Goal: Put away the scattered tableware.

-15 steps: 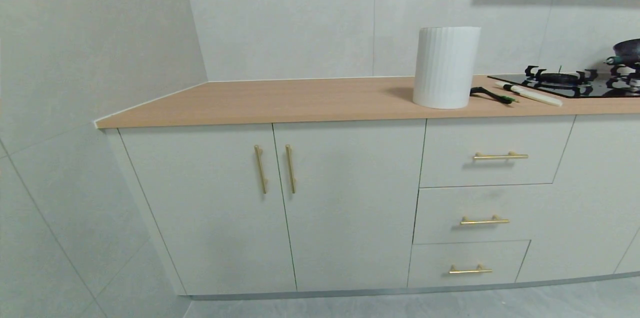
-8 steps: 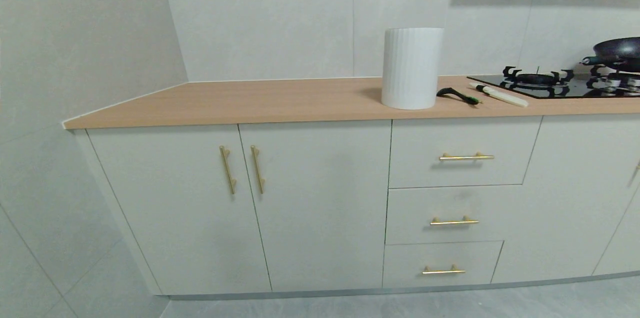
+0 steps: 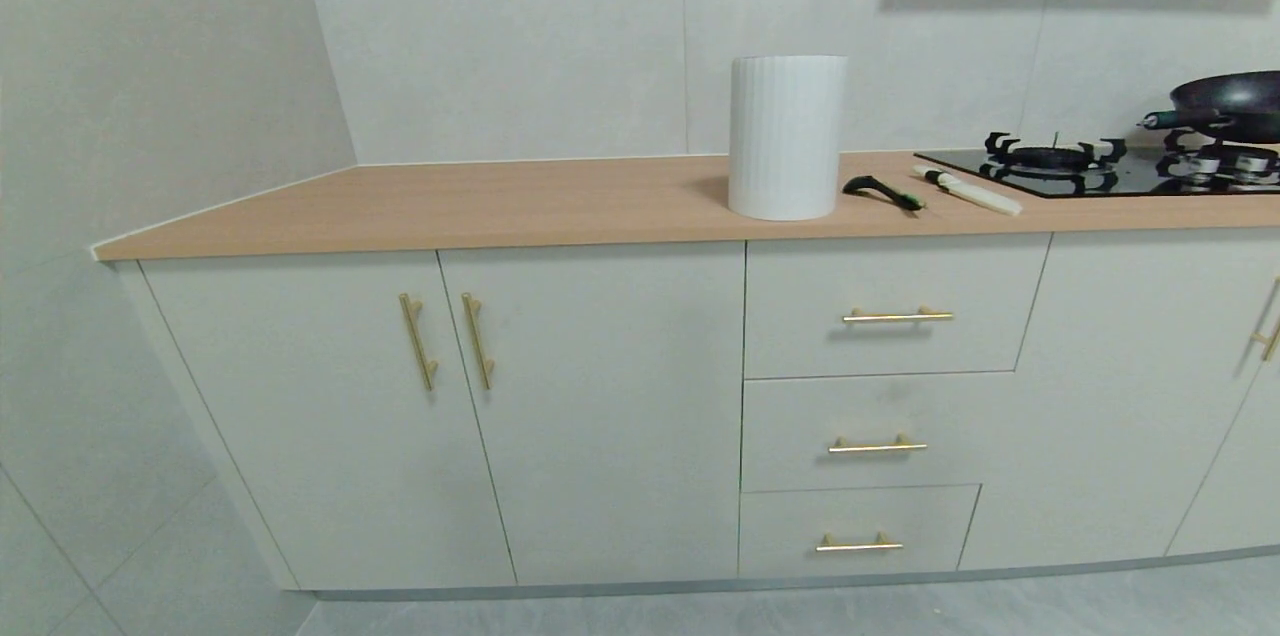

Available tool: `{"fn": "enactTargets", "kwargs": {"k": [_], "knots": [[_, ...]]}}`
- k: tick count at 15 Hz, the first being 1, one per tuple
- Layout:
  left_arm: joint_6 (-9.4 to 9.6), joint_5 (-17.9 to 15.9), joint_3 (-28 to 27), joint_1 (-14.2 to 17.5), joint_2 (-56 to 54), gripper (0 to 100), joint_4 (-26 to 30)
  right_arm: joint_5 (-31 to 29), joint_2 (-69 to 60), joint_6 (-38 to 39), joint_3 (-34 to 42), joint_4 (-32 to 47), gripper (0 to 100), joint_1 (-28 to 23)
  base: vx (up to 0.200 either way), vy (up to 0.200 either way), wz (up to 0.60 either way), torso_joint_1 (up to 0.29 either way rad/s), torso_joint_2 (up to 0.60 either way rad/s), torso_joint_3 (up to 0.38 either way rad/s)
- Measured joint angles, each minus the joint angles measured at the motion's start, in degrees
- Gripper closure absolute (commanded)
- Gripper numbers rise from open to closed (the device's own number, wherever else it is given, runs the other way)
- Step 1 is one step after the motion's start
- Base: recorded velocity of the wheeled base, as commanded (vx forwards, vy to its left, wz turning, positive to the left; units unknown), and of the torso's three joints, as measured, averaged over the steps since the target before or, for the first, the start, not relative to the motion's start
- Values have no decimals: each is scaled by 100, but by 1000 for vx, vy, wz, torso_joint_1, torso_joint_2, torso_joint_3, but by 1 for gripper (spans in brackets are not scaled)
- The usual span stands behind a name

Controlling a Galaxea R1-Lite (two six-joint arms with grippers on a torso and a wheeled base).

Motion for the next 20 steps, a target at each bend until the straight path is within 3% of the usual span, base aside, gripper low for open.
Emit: {"fn": "enactTargets", "kwargs": {"k": [8,11,20], "knots": [[-2,4,0,-2,0,0,1,-1,0,11,0,0,0,-5,0,0,0,0,0,0],[-2,4,0,-2,0,0,-5,-1,0,9,0,0,0,-6,0,0,-600,1,1,1],[0,1,0,-2,0,0,0,2,0,11,0,0,0,-2,0,0,0,0,0,0]]}}
